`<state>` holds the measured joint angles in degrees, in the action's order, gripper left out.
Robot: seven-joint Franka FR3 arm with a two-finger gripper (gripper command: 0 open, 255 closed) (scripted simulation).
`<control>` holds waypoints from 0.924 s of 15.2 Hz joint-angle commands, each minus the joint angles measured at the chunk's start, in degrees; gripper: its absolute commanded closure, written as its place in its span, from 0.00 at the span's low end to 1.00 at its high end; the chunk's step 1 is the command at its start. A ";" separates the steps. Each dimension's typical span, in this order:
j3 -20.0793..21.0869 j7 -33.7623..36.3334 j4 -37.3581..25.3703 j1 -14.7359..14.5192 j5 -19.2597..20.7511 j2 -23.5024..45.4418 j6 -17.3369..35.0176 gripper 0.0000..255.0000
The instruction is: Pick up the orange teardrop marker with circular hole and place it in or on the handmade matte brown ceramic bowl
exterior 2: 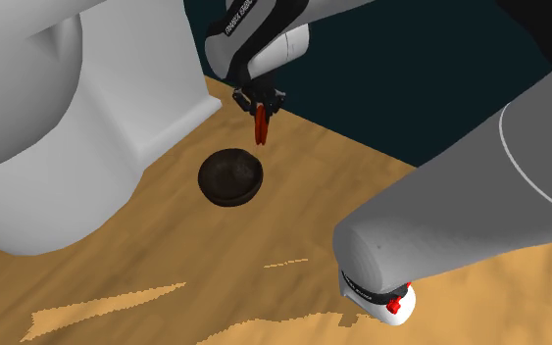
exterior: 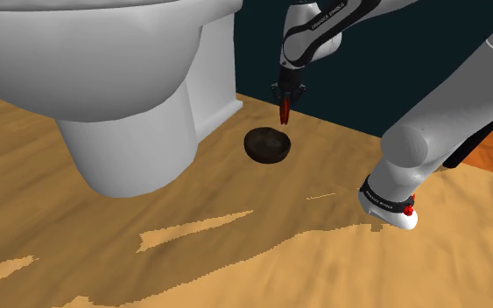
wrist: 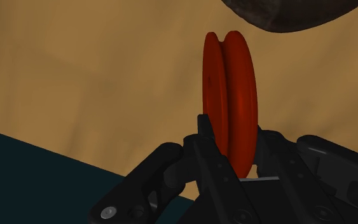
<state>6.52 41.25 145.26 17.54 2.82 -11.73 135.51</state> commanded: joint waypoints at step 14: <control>-0.41 -1.30 -5.93 -0.37 -1.17 -6.44 -12.33 1.00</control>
<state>6.14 40.01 139.59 17.17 1.68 -17.94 123.68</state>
